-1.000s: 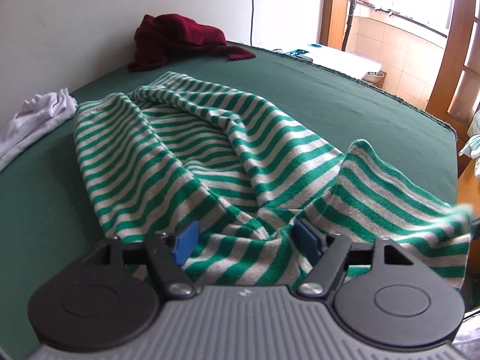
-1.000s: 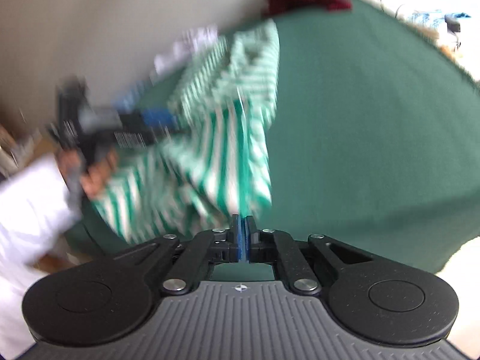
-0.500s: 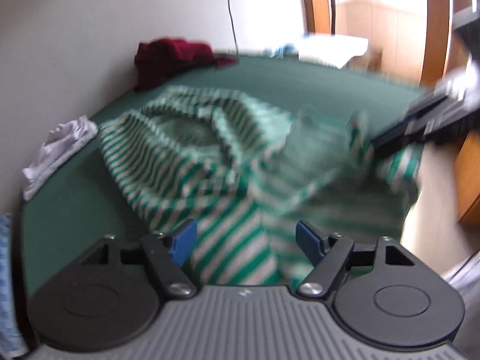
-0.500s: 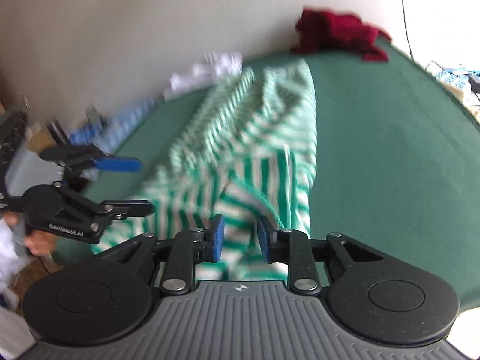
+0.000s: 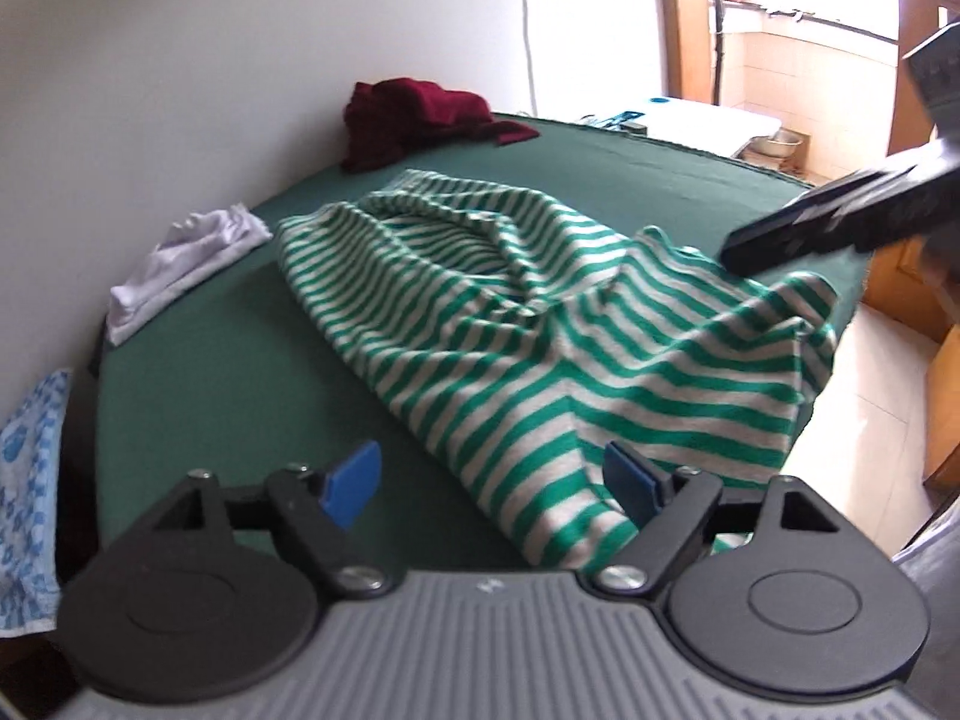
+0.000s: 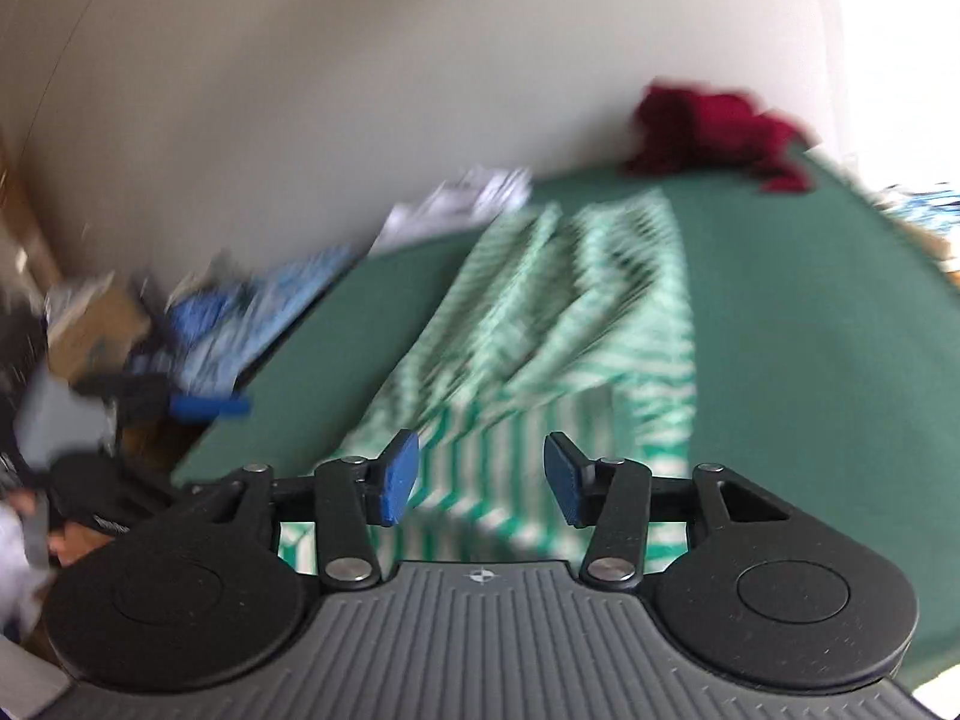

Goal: Fold clothes

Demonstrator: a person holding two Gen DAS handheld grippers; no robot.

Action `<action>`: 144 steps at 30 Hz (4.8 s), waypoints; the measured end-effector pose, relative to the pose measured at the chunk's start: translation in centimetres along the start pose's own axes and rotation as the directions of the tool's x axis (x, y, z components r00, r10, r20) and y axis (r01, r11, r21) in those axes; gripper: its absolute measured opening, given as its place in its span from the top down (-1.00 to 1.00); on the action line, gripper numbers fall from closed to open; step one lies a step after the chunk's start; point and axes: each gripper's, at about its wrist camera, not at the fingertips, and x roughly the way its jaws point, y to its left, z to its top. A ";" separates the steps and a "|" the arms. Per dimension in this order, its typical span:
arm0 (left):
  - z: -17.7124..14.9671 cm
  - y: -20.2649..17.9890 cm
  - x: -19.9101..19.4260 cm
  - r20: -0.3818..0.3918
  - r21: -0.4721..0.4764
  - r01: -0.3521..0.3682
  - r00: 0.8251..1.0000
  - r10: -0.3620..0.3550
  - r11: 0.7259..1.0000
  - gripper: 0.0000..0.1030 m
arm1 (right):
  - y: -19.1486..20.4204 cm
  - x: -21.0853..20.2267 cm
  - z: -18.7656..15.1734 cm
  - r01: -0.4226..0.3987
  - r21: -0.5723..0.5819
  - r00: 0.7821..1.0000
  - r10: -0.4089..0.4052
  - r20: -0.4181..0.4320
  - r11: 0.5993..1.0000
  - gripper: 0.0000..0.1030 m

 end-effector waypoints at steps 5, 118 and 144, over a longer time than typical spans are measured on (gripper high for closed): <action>-3.0 0.1 2.5 -0.073 -0.038 -0.036 0.997 0.033 0.999 -0.62 | -2.6 2.0 -2.4 0.126 0.013 0.985 -0.124 -0.117 0.992 0.72; 9.8 -1.4 18.4 0.059 -0.562 0.125 0.992 -0.111 0.818 -0.43 | -7.7 32.1 22.1 -0.102 -0.079 0.994 0.099 -0.041 0.992 0.20; 9.3 -1.9 16.0 0.055 -0.601 0.068 0.998 -0.044 0.796 -0.48 | -6.6 32.5 19.6 -0.153 -0.061 0.981 0.144 -0.133 0.986 0.43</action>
